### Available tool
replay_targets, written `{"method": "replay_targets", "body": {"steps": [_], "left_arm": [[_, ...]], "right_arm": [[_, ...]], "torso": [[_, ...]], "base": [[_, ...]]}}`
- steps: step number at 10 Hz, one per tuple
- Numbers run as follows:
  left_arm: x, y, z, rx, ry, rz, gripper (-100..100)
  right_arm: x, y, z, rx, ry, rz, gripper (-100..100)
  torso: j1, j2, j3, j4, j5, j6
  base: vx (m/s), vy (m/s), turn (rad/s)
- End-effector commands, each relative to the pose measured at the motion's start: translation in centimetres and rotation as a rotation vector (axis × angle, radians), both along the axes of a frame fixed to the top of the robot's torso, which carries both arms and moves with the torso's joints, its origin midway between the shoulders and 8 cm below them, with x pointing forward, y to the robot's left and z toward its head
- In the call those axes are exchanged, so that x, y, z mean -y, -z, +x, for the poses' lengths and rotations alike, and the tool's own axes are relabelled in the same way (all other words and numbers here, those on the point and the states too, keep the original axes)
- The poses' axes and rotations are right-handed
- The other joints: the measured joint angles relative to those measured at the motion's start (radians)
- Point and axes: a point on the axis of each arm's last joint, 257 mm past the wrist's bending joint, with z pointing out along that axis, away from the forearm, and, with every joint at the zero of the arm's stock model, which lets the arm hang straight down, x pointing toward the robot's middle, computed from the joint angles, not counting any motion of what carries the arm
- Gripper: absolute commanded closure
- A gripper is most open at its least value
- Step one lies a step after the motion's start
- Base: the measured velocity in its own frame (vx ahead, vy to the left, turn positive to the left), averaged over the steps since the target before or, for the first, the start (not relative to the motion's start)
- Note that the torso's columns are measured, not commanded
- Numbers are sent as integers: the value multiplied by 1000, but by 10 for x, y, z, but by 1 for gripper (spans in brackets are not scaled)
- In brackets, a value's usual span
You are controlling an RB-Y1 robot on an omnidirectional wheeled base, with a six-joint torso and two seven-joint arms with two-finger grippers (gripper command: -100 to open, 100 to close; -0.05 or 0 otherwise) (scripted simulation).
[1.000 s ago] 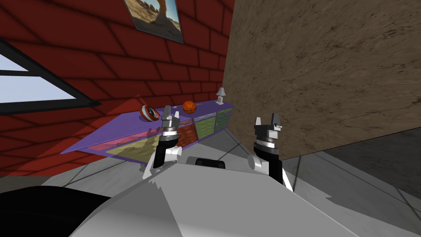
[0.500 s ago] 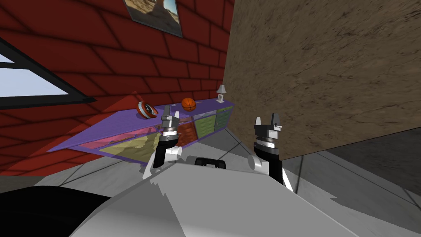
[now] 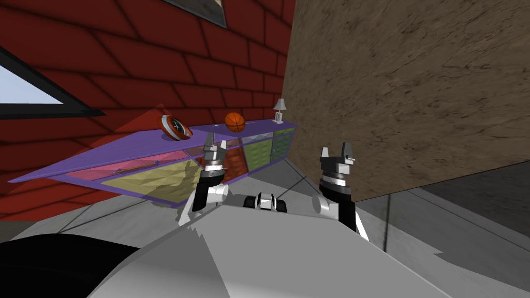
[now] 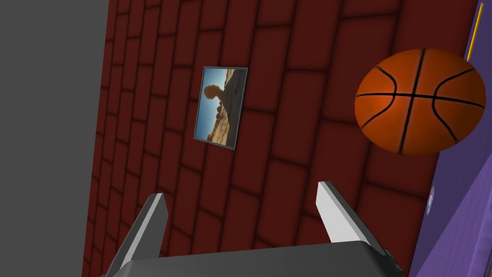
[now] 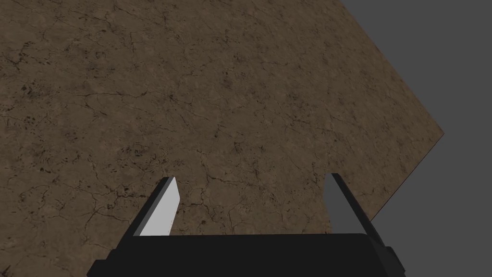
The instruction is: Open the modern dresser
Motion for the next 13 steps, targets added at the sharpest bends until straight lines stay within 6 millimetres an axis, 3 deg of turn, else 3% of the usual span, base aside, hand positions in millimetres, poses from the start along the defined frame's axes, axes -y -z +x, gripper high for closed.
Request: {"method": "replay_targets", "body": {"steps": [1,6,13], "left_arm": [[3,8,6,-27,23,55,-100],[-6,38,23,-101,34,116,-100],[-41,90,45,-214,-4,120,-100]], "right_arm": [[0,0,0,0,0,0,0],[0,0,0,0,0,0,0],[0,0,0,0,0,0,0]], "torso": [[-1,9,-20,10,0,0],[-1,13,-25,14,0,0],[1,15,-24,14,0,0]], "base": [[58,-40,31],[99,-64,46],[133,-91,60]]}}
